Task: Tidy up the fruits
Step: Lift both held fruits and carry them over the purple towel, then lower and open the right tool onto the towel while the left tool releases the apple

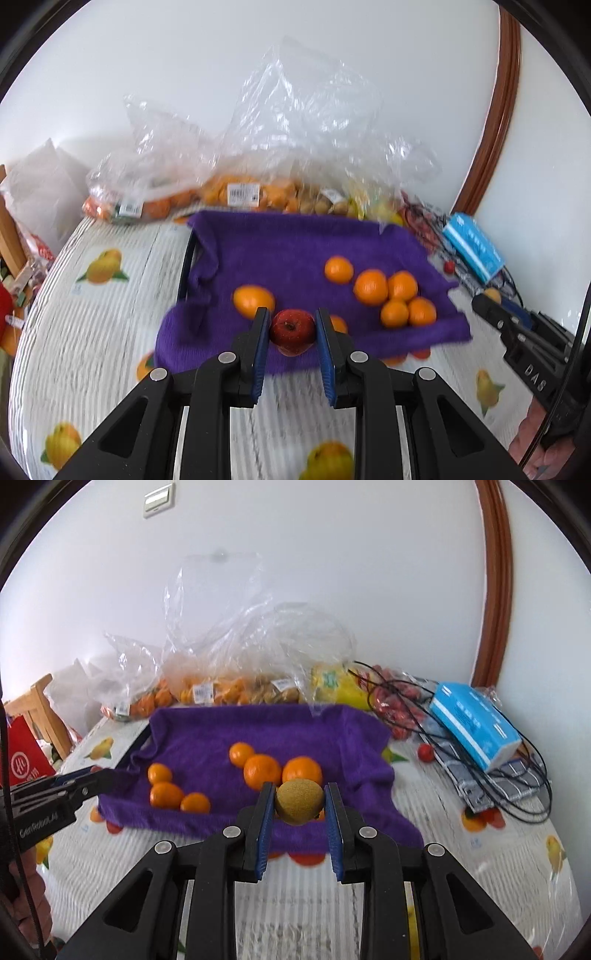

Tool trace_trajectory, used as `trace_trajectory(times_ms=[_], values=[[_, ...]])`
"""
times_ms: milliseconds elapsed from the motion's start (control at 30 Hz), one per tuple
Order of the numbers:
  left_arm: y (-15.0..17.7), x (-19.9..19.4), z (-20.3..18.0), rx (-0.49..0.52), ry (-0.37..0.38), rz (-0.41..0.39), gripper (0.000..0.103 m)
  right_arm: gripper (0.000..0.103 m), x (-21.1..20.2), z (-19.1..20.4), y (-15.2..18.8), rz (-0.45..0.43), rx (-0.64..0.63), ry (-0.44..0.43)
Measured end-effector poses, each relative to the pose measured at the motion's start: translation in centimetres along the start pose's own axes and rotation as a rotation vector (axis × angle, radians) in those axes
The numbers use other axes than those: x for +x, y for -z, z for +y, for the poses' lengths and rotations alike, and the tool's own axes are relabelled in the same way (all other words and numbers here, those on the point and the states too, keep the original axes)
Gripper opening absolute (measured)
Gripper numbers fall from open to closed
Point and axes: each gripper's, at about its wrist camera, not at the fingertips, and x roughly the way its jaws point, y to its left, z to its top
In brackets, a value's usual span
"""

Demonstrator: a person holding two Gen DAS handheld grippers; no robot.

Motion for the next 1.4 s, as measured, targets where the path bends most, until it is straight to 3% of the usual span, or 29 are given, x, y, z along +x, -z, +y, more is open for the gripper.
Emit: trace_trajectory(times_ms=[533, 867, 1033, 1400], values=[[-4.2, 5.1, 0.4, -0.015, -0.026, -0.038, 0.023, 0.026, 4.9, 0.1, -4.9, -0.016, -0.017, -0.015], [-2.4, 8.1, 1.9, -0.04, -0.03, 0.032, 0.023, 0.026, 8.3, -0.2, -3.1, 0.018, -0.034, -0.019], [-2.0, 8.9, 2.3, -0.055, -0.015, 0.055, 0.023, 0.026, 9.1, -1.3, -2.9, 0.045, 0.028, -0.051], [-1.6, 9.7, 1.3, -0.024, 0.0, 0.071, 0.023, 0.026, 10.9, -1.0, -1.9, 0.111, 0.027, -0.064]])
